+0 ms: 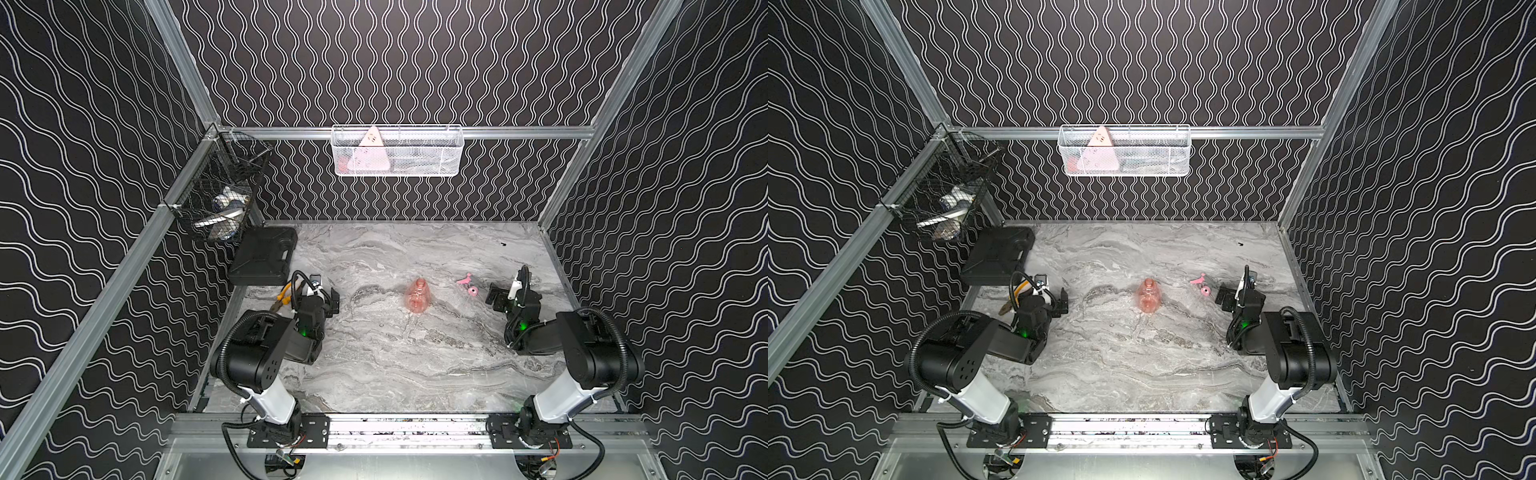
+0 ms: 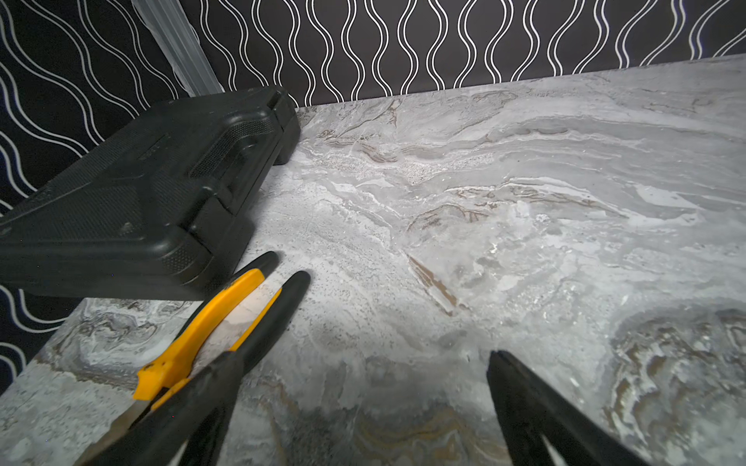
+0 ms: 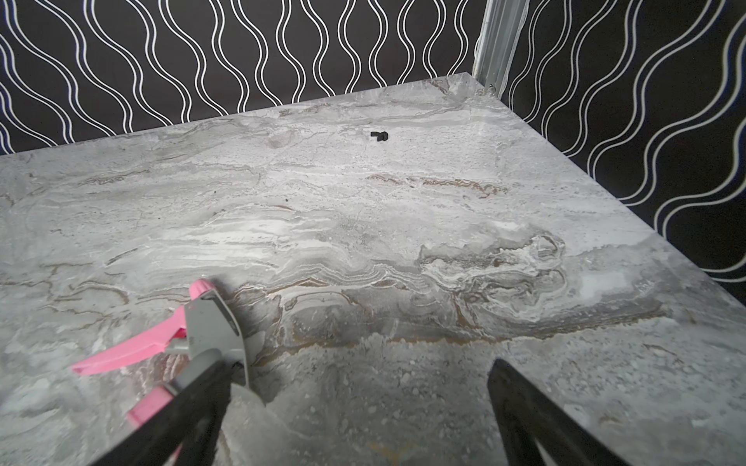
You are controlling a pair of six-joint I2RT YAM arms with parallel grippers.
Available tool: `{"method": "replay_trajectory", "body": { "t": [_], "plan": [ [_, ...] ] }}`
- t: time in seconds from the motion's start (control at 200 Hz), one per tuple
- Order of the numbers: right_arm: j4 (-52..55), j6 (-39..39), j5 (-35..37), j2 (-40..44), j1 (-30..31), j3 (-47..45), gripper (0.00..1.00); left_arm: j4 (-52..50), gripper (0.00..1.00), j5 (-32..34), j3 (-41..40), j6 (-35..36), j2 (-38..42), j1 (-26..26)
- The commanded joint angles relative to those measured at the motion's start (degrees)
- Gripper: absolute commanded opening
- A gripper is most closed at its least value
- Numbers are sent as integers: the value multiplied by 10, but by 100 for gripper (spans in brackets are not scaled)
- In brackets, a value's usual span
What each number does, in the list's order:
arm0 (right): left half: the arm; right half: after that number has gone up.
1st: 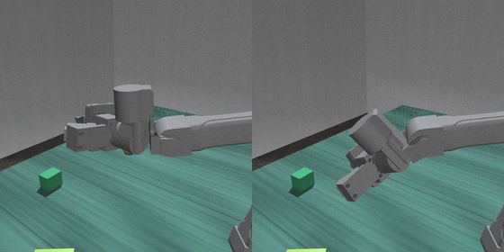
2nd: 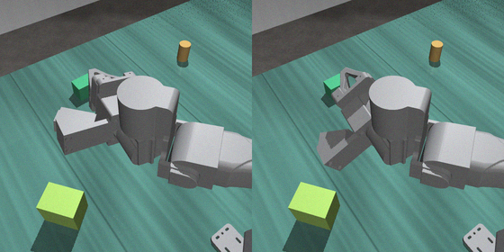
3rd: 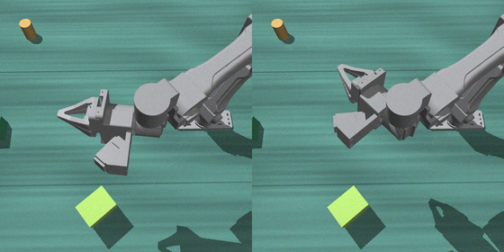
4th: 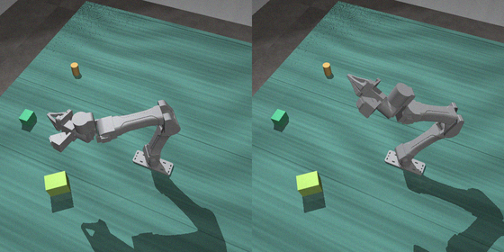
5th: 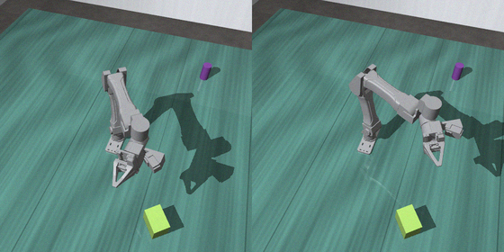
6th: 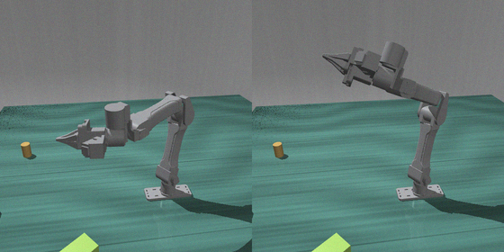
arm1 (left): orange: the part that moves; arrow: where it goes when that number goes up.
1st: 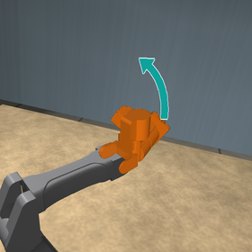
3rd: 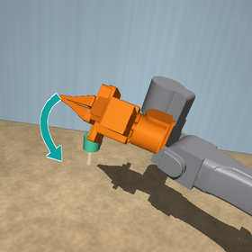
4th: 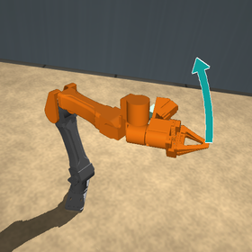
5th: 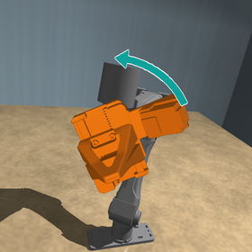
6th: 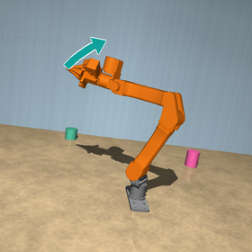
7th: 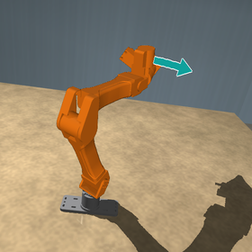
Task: Attach spray nozzles to spray bottles
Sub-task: Pick up the spray bottle from the center of the board.
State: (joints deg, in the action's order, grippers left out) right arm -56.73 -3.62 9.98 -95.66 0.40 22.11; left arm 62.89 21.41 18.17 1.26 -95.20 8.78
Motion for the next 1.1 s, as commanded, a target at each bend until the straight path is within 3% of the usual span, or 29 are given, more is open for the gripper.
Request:
{"method": "replay_trajectory", "body": {
  "t": [0.0, 0.095, 0.135, 0.265, 0.335, 0.445, 0.53, 0.565, 0.666, 0.726, 0.891, 1.096],
  "plan": [
    [-20, 3, 5, 3, 1, -5, 100, 65, 99, 21, -18, 14, 10, 11],
    [-76, 10, 58, 33, 18, -41, 100, 108, 99, 46, -44, 32, 26, 29],
    [-60, 14, 99, 69, 35, -48, 100, 93, 99, 83, -41, 60, 47, 61],
    [143, 3, 128, 222, 59, 5, 100, -92, 99, 118, 38, 136, 131, 160],
    [336, -91, 150, 274, 59, 88, 100, -221, 99, 70, 96, 71, 167, 176],
    [685, -370, 282, 263, 56, 237, 100, -410, 99, 0, 192, -82, 179, 176],
    [790, -355, 218, 221, 37, 310, 100, -588, 99, -5, 277, -190, 156, 174],
    [828, -342, 190, 204, 37, 336, 100, -627, 99, -20, 298, -192, 144, 175],
    [826, -274, 56, 187, 48, 354, 100, -587, 99, -100, 260, -173, 162, 173],
    [815, -251, 23, 189, 83, 353, 100, -553, 99, -99, 225, -180, 192, 171],
    [821, -222, 80, 163, 245, 388, 98, -524, 99, 23, 173, -279, 232, 169],
    [796, -212, 72, 101, 364, 417, 87, -560, 99, 9, 173, -303, 202, 167]
  ]
}}
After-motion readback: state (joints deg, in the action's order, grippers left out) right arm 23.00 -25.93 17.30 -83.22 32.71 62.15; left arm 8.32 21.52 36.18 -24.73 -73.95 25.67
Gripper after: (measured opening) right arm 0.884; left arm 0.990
